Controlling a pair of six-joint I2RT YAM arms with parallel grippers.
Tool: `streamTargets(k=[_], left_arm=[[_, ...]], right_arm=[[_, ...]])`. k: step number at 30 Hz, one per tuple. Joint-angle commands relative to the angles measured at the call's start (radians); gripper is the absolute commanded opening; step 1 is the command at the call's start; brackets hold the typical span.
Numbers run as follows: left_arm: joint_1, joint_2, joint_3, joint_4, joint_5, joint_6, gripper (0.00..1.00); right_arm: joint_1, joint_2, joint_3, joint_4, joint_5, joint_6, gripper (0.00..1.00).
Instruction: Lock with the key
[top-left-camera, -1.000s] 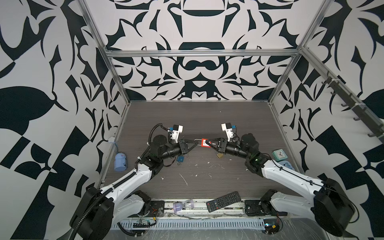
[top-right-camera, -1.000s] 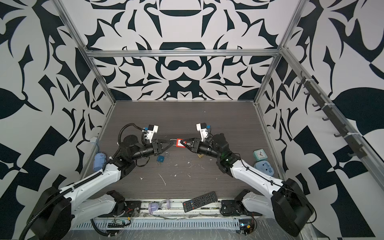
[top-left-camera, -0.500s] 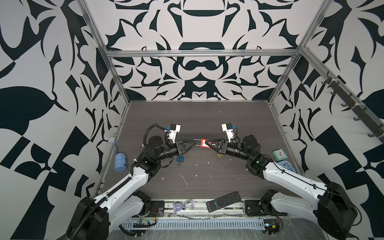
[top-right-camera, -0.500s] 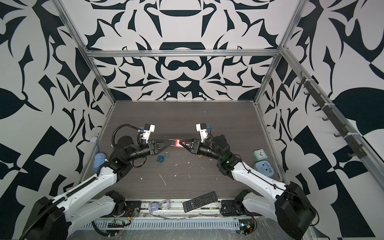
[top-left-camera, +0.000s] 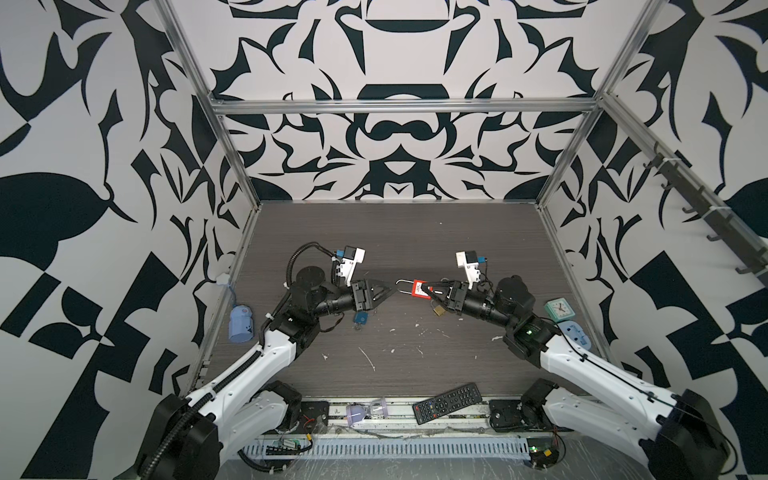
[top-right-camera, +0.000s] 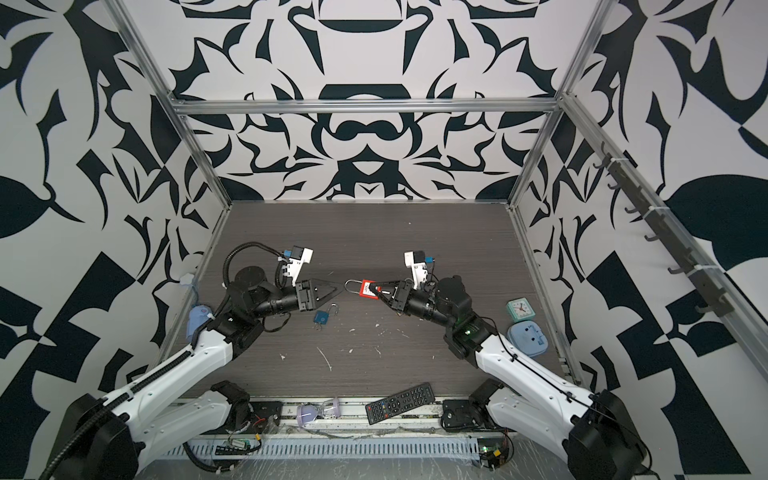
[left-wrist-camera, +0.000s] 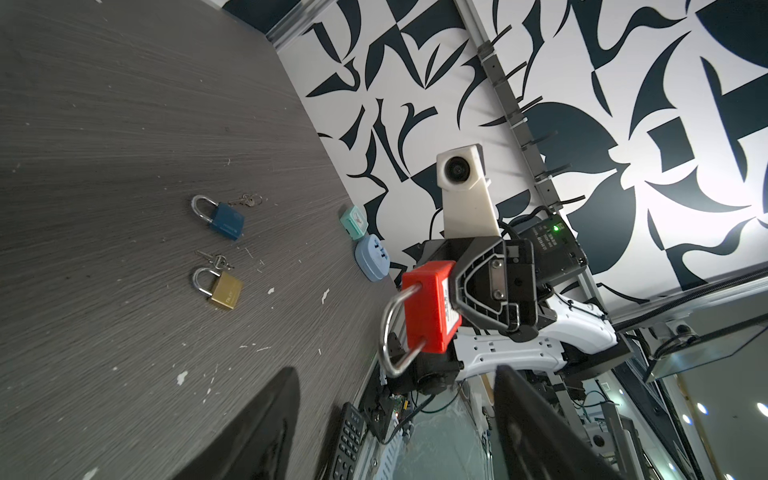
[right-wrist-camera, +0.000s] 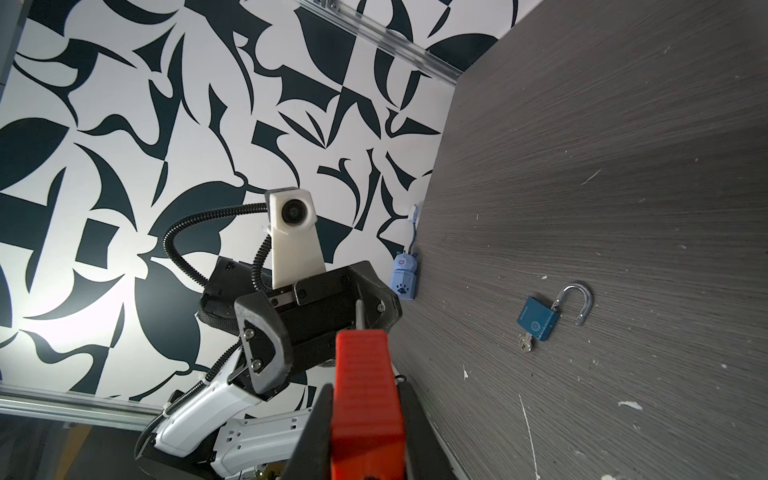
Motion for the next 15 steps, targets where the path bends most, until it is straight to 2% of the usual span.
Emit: streamTargets(k=[1,11,15], left_arm=[[-0.030,0.010,0.050,0.042,0.021,0.016,0.75],[-0.078,0.081,0.096,0.052,0.020,0.014,0.70],[-0.085,0.082,0.096,0.052,0.015,0.011,0.67]], right_arm=[[0.017,0.025,0.046,0.098,-0.021,0.015,0.00],[0.033,0.040,0.031,0.180,-0.006,0.043,0.00],[0.035,0.025,0.039,0.157,-0.006,0.034,0.00]])
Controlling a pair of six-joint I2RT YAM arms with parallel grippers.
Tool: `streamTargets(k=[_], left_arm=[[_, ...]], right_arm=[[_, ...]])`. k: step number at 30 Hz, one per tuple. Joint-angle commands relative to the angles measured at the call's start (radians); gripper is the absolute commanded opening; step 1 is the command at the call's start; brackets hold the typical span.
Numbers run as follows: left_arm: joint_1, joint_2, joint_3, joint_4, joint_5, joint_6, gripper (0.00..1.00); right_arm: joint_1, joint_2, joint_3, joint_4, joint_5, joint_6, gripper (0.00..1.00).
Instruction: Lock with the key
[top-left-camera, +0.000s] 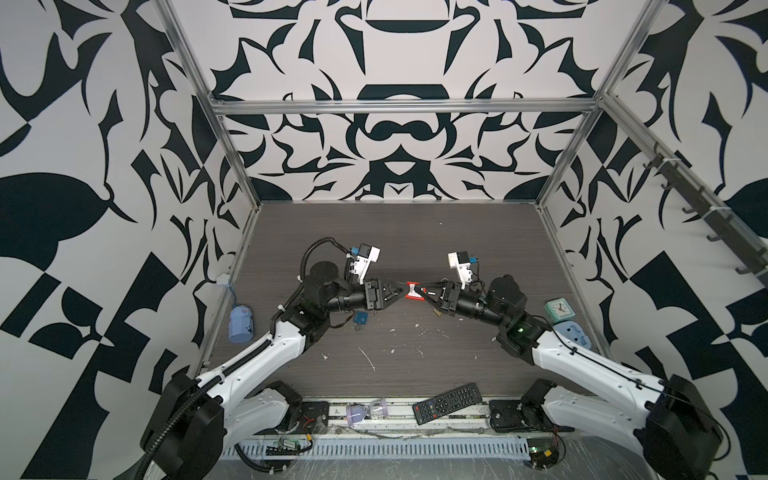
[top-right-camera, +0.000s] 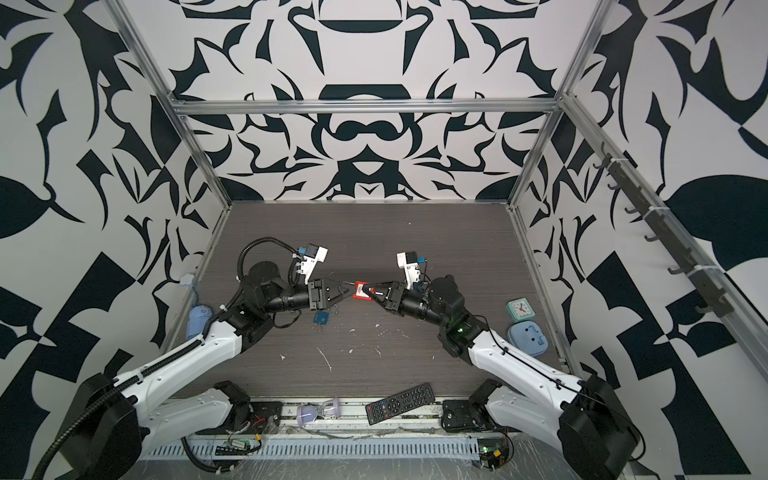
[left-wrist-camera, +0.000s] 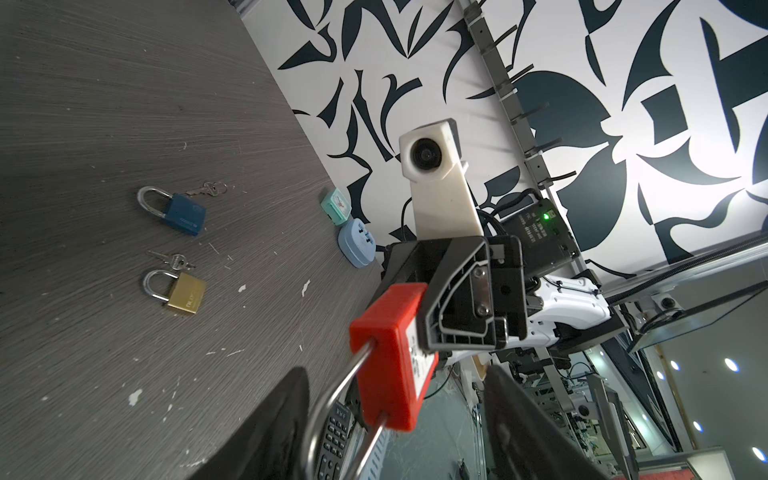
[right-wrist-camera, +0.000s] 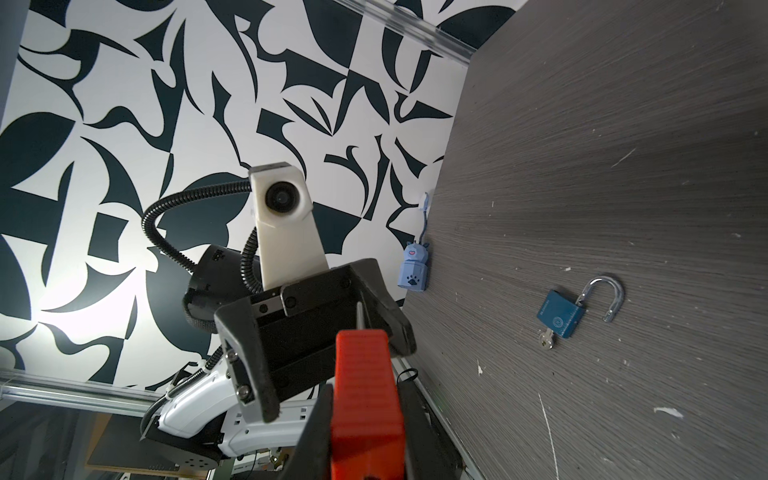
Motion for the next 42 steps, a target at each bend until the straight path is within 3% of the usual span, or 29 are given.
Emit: streamTargets(k=[1,9,25,35,42], left_arm=[[-0.008,-0.002,0.030,0.026,0.010,0.005,0.65],[-0.023,0.024,0.053,0.035,0.017,-0.003,0.46],[-0.052,0.098,0.041,0.168,0.035,-0.071,0.29],[-0.052,0.152,0.026,0.269,0.044,-0.130,0.08],[-0.052,0.148,0.015,0.293,0.042,-0.147,0.00]], right_arm=[[0.007,-0.026,0.037,0.077,0.002,0.002,0.00],[0.020,-0.007,0.022,0.107,0.007,0.008,0.00],[0.022,0.004,0.015,0.118,0.043,0.024,0.00],[0.021,0.036,0.007,0.131,0.062,0.048,0.00],[0.019,0.017,-0.014,0.127,0.111,0.053,0.07]])
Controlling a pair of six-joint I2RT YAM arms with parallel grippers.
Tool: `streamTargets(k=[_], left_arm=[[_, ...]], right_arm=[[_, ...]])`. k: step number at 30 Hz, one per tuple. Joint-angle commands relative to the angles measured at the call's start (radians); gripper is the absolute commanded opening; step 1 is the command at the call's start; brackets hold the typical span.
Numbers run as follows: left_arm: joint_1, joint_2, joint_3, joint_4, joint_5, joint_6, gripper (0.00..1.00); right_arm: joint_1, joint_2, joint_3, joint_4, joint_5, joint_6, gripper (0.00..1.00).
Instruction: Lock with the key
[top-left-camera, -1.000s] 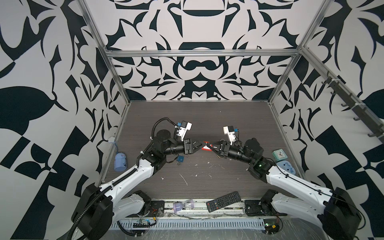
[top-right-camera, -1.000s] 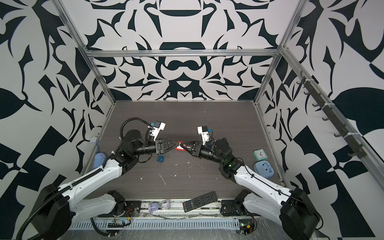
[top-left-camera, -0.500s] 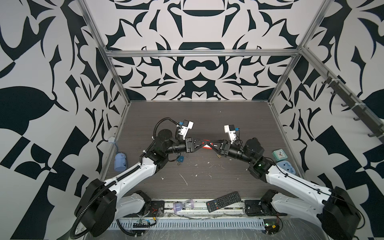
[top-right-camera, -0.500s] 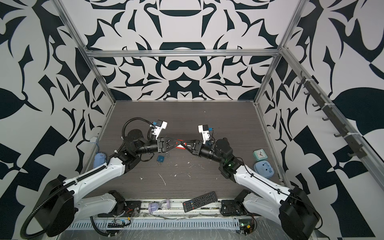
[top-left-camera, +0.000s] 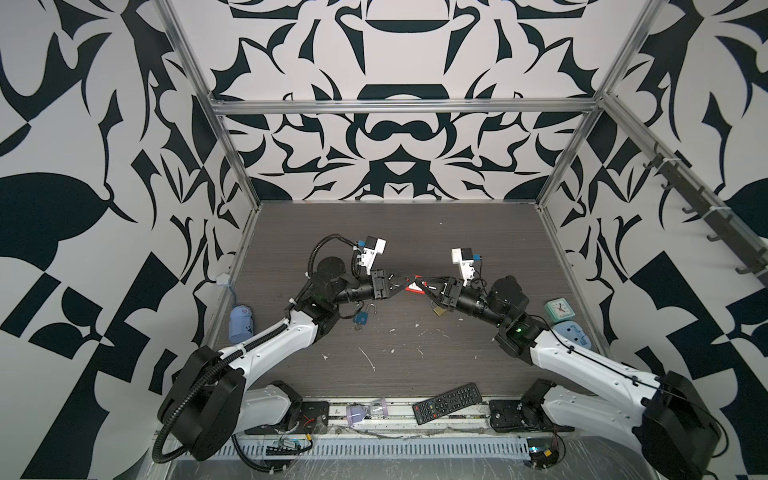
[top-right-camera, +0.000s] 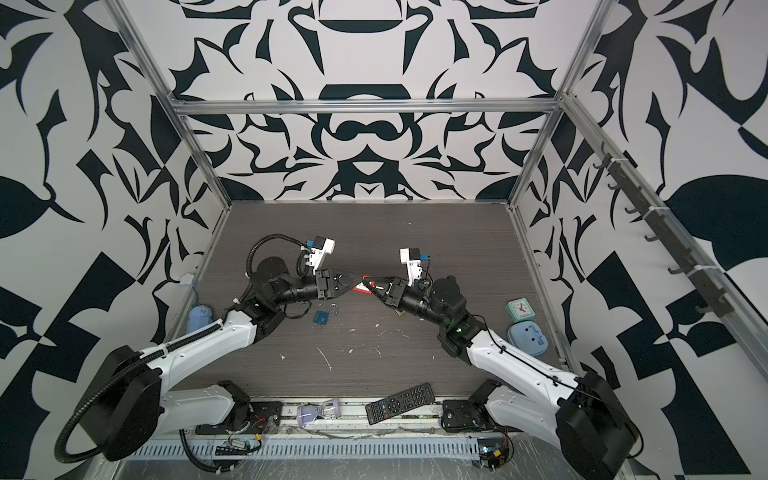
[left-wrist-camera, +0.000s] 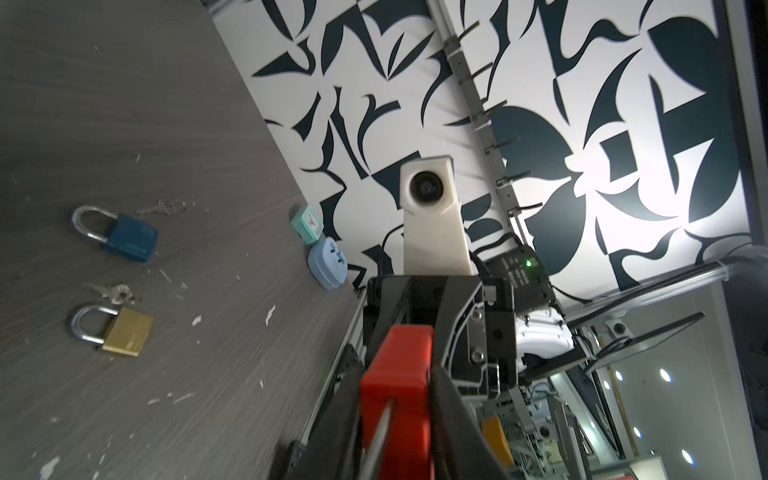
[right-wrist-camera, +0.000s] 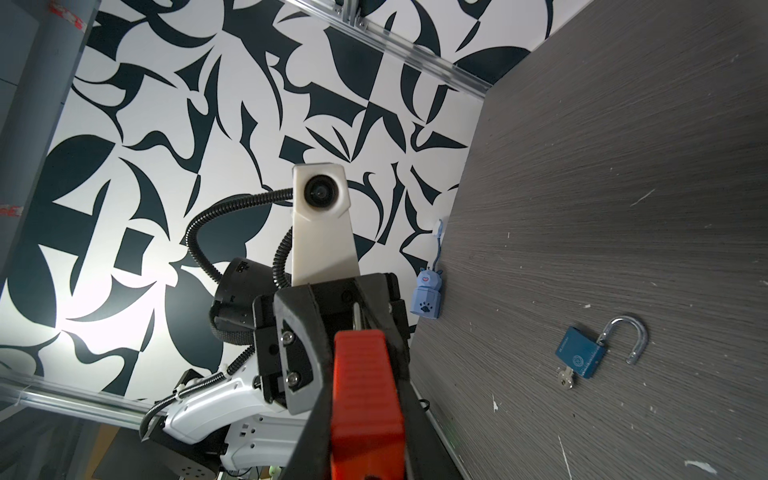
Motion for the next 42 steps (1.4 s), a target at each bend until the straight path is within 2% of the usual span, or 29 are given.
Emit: streamTargets(k=[1,6,9,14,19,24,34,39,42], left_arm=[[-0.029,-0.003,-0.021,0.048,0.034,0.033,0.00],[-0.029,-0.023,-0.031,0.036,0.017,0.039,0.00],[-0.027,-0.038,-0.036,0.012,-0.001,0.052,0.00],[-0.016,-0.077,-0.038,-0.067,-0.029,0.097,0.00],[-0.007,-0.092,-0.043,-0.073,-0.020,0.096,0.00],[-0.007,-0.101,-0.050,-0.079,-0.015,0.098,0.00],[-0.004,-0.107,-0.059,-0.091,-0.012,0.114,0.00],[-0.004,-0.095,-0.057,-0.081,-0.010,0.113,0.00],[-0.003,-0.090,-0.048,-0.085,-0.006,0.115,0.00]], right_arm=[[0.011,-0.016,-0.008,0.005,0.059,0.023,0.08],[0.012,-0.036,-0.008,-0.031,0.066,0.017,0.14],[0.011,-0.053,-0.009,-0.056,0.060,0.014,0.26],[0.004,-0.159,0.014,-0.273,0.088,-0.066,0.45],[0.004,-0.271,-0.011,-0.389,0.126,-0.074,0.56],[0.002,-0.316,-0.067,-0.328,0.132,-0.004,0.57],[0.002,-0.282,-0.132,-0.150,0.093,0.197,0.54],[0.002,-0.234,-0.162,-0.045,0.078,0.257,0.52],[0.002,-0.170,-0.190,0.089,0.067,0.315,0.49]])
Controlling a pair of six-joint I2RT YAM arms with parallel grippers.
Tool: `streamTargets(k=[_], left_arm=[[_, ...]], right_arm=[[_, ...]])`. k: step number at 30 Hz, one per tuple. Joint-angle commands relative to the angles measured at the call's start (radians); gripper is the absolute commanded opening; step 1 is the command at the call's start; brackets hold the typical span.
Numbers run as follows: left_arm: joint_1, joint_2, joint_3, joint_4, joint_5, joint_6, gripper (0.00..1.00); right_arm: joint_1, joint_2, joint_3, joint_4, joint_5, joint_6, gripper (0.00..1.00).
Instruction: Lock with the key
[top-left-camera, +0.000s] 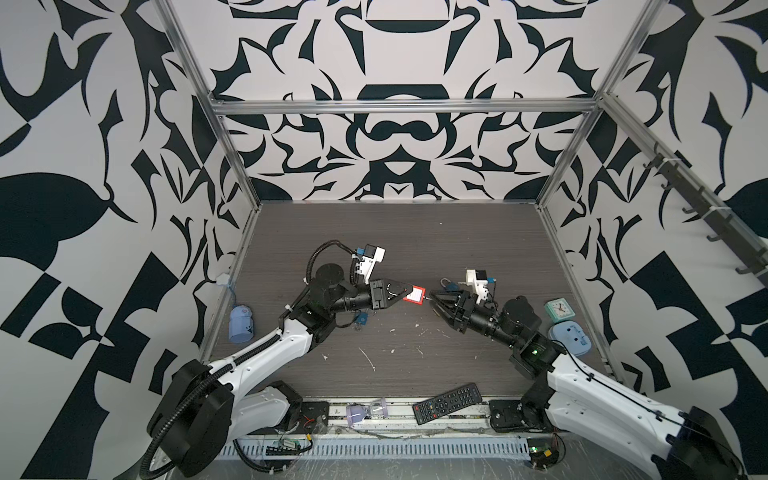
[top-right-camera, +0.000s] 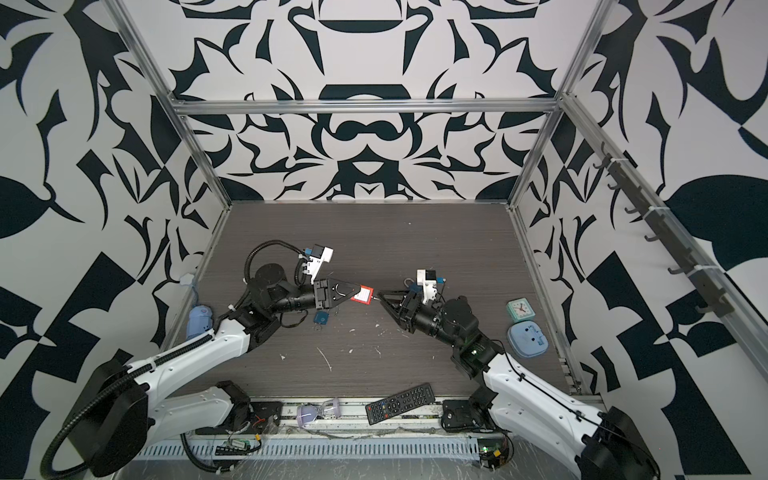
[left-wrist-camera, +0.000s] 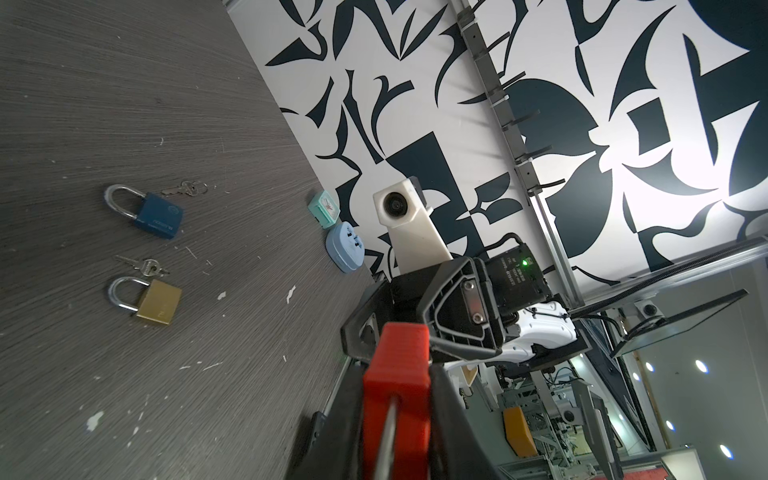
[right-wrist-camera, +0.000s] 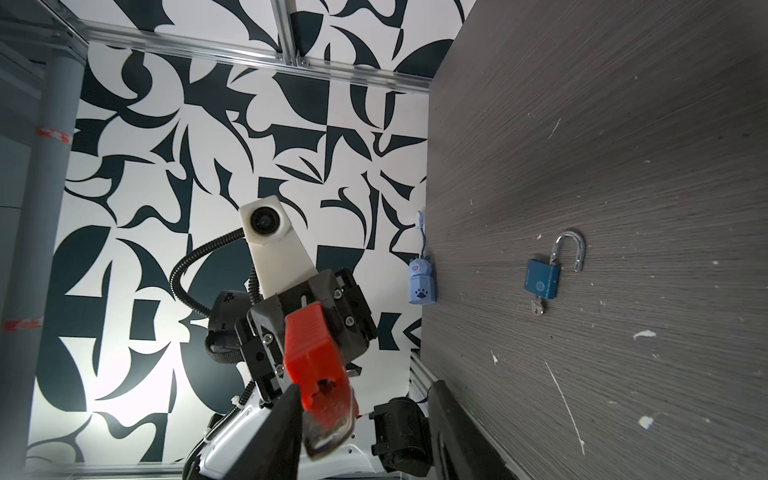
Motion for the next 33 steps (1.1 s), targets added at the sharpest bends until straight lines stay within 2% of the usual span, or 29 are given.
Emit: streamTargets(k=[1,6,13,17,22,28,33], left_arm=[[0.005,-0.004,0.004,0.022,0.018,0.014,0.00],[0.005,0.000,0.004,0.018,0.019,0.015,0.00],[0.005,0.019,0.011,0.025,0.017,0.016,0.00],[0.005,0.038,0.019,0.032,0.021,0.012,0.00],[0.005,0.051,0.018,0.039,0.018,0.010,0.00],[0.005,0.068,0.019,0.052,0.024,-0.016,0.00],[0.007,0.104,0.052,0.034,0.052,-0.092,0.00]], right_arm=[[-0.001,0.054,-0.020,0.219,-0.023,0.090,0.48],[-0.001,0.080,-0.019,0.263,-0.027,0.106,0.41],[0.000,0.081,-0.022,0.268,-0.038,0.107,0.39],[-0.001,0.079,-0.029,0.280,-0.039,0.114,0.30],[-0.001,0.066,-0.044,0.281,-0.035,0.116,0.27],[-0.001,0.063,-0.048,0.274,-0.045,0.100,0.15],[-0.003,0.077,-0.057,0.302,-0.070,0.058,0.00]])
